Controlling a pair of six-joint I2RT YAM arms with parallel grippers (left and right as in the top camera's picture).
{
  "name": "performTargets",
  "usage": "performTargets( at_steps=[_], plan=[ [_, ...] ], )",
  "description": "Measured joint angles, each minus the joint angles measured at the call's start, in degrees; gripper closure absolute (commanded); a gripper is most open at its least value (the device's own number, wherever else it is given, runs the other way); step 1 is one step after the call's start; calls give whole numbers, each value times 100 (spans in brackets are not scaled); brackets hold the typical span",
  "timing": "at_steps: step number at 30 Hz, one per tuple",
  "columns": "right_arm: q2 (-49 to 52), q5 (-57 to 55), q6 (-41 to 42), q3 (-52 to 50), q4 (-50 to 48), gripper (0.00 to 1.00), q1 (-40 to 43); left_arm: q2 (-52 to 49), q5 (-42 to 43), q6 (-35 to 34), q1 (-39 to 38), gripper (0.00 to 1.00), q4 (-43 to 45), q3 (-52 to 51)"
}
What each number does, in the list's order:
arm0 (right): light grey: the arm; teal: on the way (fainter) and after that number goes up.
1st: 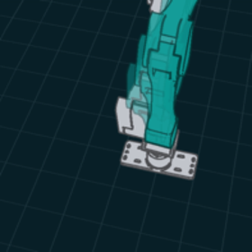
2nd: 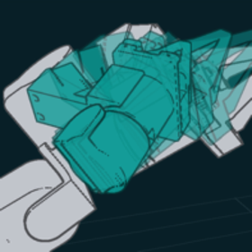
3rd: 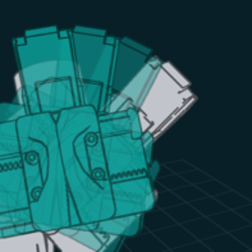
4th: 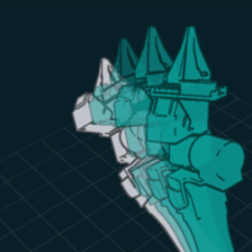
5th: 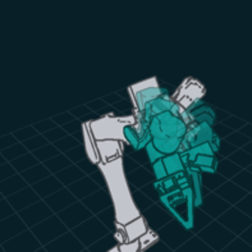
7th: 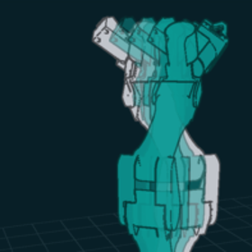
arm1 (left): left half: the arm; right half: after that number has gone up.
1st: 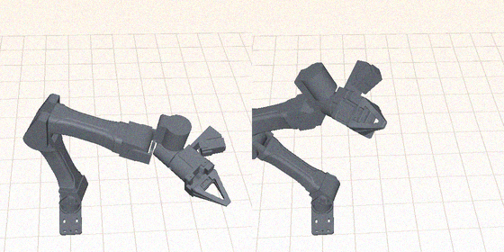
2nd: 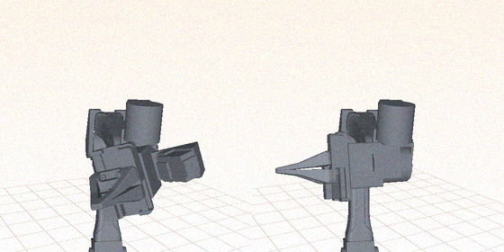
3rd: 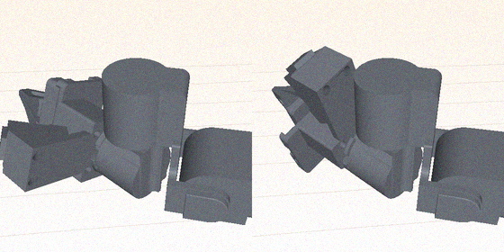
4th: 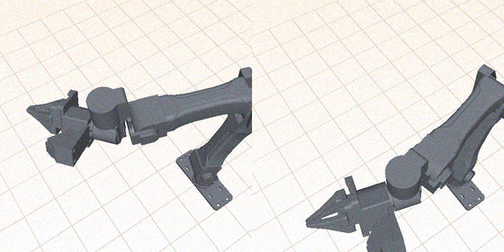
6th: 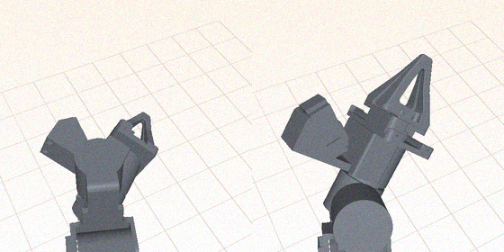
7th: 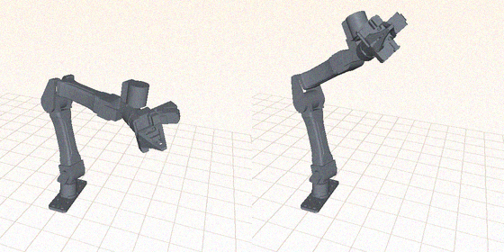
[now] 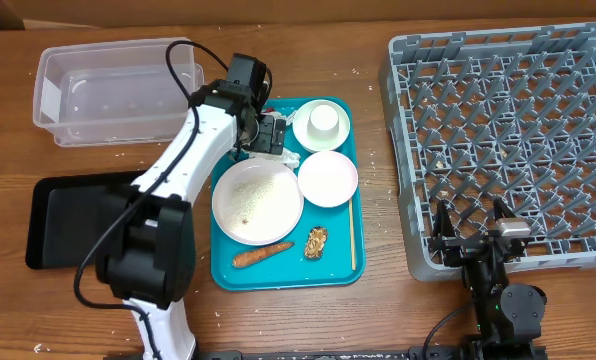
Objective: Sort waste into correct bins and load items into the dishwasher
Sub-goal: 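Grasp the white tissue with the left gripper and lift it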
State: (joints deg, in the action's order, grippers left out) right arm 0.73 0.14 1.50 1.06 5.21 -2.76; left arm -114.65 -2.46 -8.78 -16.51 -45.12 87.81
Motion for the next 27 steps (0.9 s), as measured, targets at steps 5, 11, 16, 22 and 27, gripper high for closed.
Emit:
performTargets(
  at_steps=[5,11,16,22,27],
  plan=[
    [0,-2,2,0,-7,0,0,-179,-22,330,-2,0,192,0],
    [0,-4,-2,0,-4,0,0,-190,-46,811,-107,0,334,0],
    [0,-2,0,0,-4,0,0,-195,-63,881,-227,0,315,0],
    [0,0,0,0,-4,0,0,-205,-295,837,-254,11,339,0],
    [0,-2,0,0,-2,0,0,-210,-474,769,-249,9,341,0]
  ],
)
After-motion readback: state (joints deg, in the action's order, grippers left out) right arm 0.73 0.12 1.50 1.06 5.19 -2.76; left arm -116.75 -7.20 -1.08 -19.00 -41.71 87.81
